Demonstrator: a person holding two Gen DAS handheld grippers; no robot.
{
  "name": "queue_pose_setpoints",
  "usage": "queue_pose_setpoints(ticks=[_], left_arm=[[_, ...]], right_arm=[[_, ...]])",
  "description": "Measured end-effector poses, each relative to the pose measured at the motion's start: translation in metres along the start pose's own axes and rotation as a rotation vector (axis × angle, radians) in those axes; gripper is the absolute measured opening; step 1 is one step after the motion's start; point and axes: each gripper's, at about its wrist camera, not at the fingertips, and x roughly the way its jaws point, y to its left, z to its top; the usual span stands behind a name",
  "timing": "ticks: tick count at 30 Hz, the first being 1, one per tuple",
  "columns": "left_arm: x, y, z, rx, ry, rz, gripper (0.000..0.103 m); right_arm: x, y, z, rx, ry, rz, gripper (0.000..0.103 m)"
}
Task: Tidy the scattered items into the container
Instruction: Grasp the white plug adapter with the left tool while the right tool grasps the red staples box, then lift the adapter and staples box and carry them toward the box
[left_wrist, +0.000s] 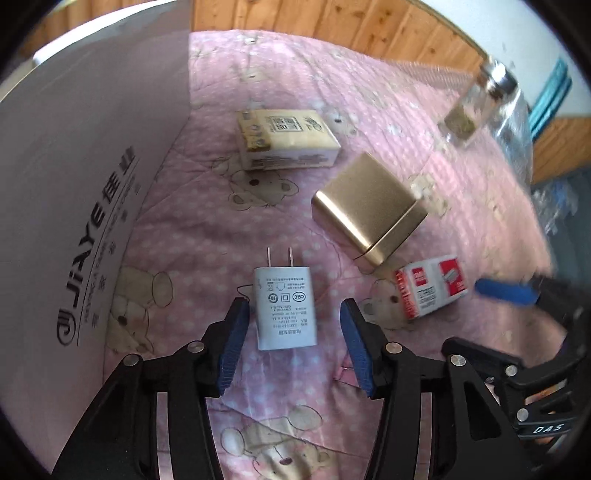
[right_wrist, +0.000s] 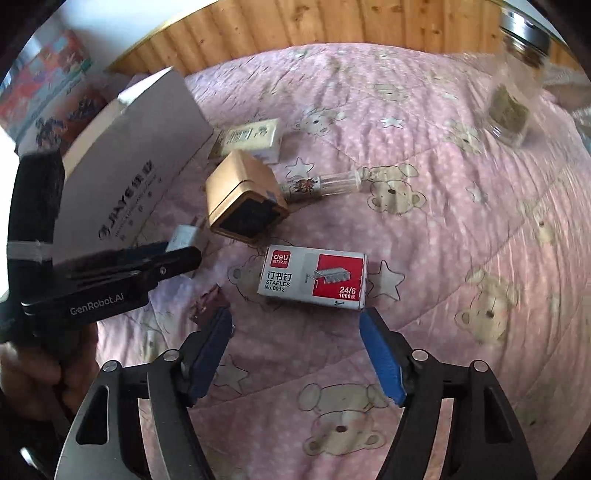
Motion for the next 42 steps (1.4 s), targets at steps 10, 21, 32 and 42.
queue_pose_setpoints(ticks=[10,21,32,42], left_arm=[[-0.001,0.009,-0.002,0.038,-0.027,-0.019,0.032],[-0.024,0.016,-0.018,-0.037,-0.028,-0.045,0.032],[-0.061,0.018,-0.048,-0.055,-0.046,-0.055,0.032],[-0.088,0.018,-0.061,-0.071,-0.076,-0.086,0.032]], right_arm=[[0.036,0.016,0.012,-0.603,-0.001,-0.073,0.074],[0.021,-0.002,0.007,-0.282,0.014,0.122,0.039],[-0.005,0.027,-0.021,-0.17,-0.052,0.067,0.039],[-0.02,0.042,-0.042,-0.055,-0.103,0.104,0.039]])
